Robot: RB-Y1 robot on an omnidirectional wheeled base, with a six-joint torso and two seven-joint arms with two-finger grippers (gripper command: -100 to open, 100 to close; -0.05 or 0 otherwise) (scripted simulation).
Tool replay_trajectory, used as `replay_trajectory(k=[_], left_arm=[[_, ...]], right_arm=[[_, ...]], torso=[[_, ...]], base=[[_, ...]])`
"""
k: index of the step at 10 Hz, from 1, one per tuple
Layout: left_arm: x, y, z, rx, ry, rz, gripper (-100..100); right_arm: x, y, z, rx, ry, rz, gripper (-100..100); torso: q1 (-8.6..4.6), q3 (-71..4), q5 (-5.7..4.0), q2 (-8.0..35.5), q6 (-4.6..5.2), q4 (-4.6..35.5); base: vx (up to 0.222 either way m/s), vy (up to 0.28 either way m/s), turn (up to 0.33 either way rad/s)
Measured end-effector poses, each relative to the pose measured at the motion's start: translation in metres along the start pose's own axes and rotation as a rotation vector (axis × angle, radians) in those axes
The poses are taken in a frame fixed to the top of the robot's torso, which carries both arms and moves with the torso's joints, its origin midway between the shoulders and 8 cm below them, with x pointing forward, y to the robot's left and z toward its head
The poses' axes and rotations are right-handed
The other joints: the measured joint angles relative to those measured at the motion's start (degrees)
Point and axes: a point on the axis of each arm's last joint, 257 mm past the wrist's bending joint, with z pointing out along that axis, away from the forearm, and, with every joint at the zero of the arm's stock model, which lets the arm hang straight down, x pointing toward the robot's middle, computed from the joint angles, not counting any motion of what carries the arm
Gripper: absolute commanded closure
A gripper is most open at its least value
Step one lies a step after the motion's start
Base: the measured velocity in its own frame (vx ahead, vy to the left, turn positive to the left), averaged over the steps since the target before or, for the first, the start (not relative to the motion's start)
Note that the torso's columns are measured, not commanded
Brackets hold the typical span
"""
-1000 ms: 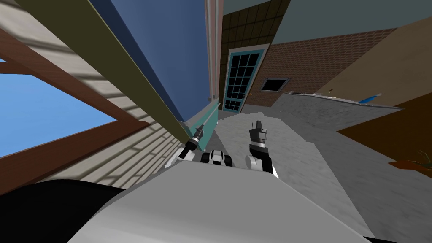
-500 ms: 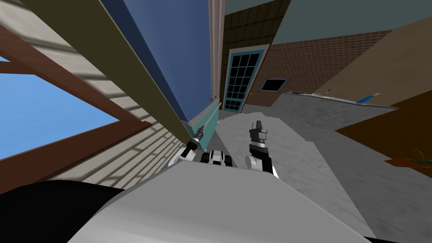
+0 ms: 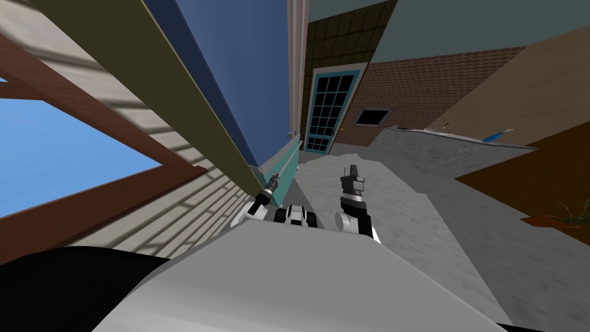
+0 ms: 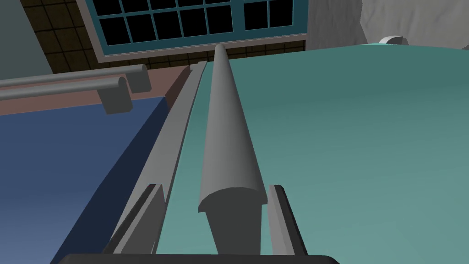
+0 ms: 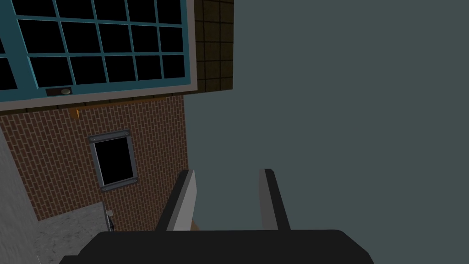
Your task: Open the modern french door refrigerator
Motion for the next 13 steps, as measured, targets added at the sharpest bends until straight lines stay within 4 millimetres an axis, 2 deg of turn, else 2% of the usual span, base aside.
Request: replay_trajectory(k=[1,3,6,9,11,13], left_arm=[[-0.001,0.008,-0.003,-0.021,-0.002,-0.001,100],[0.002,0.004,-0.004,-0.014,-0.001,0.001,100],[0.008,0.005,-0.008,-0.015,0.007,-0.006,100],[0.010,0.002,-0.009,-0.010,0.008,-0.001,100],[0.013,0.002,-0.010,-0.013,0.010,-0.002,100],[0.015,0.002,-0.010,-0.011,0.011,0.000,100]], right_arm=[[0.000,0.000,0.000,0.000,0.000,0.000,0],[0.000,0.000,0.000,0.000,0.000,0.001,0],[0.000,0.000,0.000,0.000,0.000,0.000,0],[0.000,0.000,0.000,0.000,0.000,0.001,0],[0.000,0.000,0.000,0.000,0.000,0.000,0],[0.000,0.000,0.000,0.000,0.000,0.000,0]], torso=[[-0.03,0.01,-0.06,0.06,0.19,0.17],[-0.45,0.20,-0.11,0.36,0.08,0.05],[0.50,0.28,0.03,0.53,-0.19,0.19],[-0.08,0.29,-0.07,0.57,-0.05,0.21],[0.38,0.34,-0.02,0.65,-0.18,0.27],[0.01,0.31,-0.03,0.61,-0.13,0.16]], base=[[-0.040,-0.121,0.029],[-0.056,-0.193,0.001],[-0.032,-0.154,-0.007],[-0.045,-0.202,0.022],[-0.020,-0.116,-0.004],[-0.041,-0.199,0.021]])
